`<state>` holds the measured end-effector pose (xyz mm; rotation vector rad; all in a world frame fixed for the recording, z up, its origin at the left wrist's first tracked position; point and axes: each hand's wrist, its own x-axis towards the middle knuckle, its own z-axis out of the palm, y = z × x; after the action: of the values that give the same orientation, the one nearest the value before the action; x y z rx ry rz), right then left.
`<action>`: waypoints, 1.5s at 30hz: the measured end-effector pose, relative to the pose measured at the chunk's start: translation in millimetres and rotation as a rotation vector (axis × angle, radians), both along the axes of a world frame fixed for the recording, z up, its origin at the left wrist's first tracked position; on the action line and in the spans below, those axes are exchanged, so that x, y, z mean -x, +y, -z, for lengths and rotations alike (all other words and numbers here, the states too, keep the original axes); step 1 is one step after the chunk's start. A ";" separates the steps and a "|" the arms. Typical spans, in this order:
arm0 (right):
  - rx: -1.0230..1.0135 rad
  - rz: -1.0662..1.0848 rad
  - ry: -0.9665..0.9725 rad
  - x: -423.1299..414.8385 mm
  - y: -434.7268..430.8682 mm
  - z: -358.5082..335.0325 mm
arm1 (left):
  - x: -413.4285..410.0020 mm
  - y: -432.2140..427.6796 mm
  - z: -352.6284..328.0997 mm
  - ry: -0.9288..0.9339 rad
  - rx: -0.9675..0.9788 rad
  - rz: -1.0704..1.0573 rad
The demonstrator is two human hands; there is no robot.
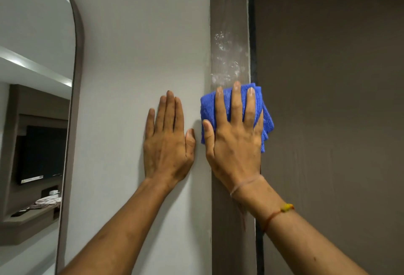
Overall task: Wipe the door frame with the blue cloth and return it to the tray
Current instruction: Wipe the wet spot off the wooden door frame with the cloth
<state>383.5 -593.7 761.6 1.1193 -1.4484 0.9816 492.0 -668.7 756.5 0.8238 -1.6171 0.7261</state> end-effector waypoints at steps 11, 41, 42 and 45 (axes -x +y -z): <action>-0.005 -0.038 0.055 6.5 -1.8 -61.0 | -0.9 -0.4 0.6 0.005 0.018 0.014; -0.025 -0.082 0.086 3.9 7.0 -37.3 | -0.1 1.6 2.0 0.002 0.008 0.013; -0.051 -0.062 0.094 5.5 8.9 -12.8 | -0.4 1.3 1.8 -0.001 0.004 0.014; -0.107 0.016 0.117 11.6 12.7 25.1 | -0.5 1.0 2.5 -0.006 0.001 0.011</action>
<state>371.9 -581.0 736.5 1.2206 -1.4262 0.8211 492.5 -667.7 754.0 0.8128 -1.6249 0.7222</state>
